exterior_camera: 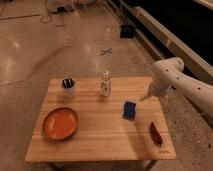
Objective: Knock the bottle over
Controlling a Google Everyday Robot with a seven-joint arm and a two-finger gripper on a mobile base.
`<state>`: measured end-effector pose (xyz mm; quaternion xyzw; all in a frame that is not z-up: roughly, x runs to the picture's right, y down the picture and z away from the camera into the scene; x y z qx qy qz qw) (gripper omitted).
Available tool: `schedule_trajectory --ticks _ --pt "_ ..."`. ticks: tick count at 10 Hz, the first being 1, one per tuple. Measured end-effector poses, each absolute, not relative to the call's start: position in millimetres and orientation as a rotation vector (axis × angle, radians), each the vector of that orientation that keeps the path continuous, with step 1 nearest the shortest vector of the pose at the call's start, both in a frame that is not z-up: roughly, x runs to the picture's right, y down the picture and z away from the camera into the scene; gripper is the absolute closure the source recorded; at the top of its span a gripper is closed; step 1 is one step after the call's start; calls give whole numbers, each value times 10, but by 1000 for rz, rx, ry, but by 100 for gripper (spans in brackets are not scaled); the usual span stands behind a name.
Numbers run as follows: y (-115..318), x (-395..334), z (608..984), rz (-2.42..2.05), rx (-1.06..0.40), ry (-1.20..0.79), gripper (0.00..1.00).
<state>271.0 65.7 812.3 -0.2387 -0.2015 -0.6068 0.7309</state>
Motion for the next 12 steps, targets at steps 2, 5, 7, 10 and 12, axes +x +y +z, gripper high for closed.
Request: schedule_trajectory --ticks 2,5,7,10,12 --pt "657 2710 8123 -1336 -525 -444 20" --pt "666 2709 8124 -1336 -527 -444 24" --pt "657 2711 8124 -1333 -526 -442 42" --pt "576 2580 8204 -1342 -518 -442 55" --pt "647 2700 8164 -1336 -536 -442 55"
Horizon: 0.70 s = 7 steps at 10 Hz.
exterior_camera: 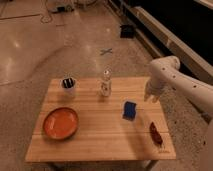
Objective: Knock the bottle over
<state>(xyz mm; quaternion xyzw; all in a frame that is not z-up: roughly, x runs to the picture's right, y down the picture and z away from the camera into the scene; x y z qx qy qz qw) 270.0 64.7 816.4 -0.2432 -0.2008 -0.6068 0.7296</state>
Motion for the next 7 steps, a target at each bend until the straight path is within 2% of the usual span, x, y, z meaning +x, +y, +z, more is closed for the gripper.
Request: schedule_trajectory --ticks 4,7 --pt "414 2613 8237 -1353 -539 -447 55" --pt "545 2609 8188 -1355 -559 -449 55"
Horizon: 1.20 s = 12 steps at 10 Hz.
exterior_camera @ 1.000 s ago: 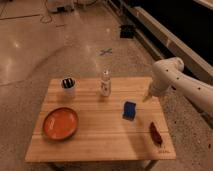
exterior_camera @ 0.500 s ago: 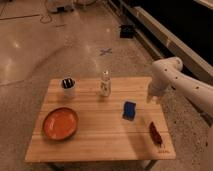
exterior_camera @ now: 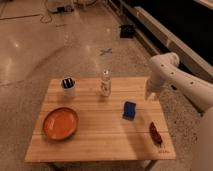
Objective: Knock the bottle over
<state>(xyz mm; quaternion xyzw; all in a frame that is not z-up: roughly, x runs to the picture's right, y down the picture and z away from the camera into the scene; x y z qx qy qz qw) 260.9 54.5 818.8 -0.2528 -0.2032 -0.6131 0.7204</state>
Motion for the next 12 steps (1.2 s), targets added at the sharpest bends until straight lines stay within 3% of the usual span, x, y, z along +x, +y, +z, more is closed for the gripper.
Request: schedule_trajectory --ticks 12 --pt "198 2394 8339 -1397 -558 -455 55"
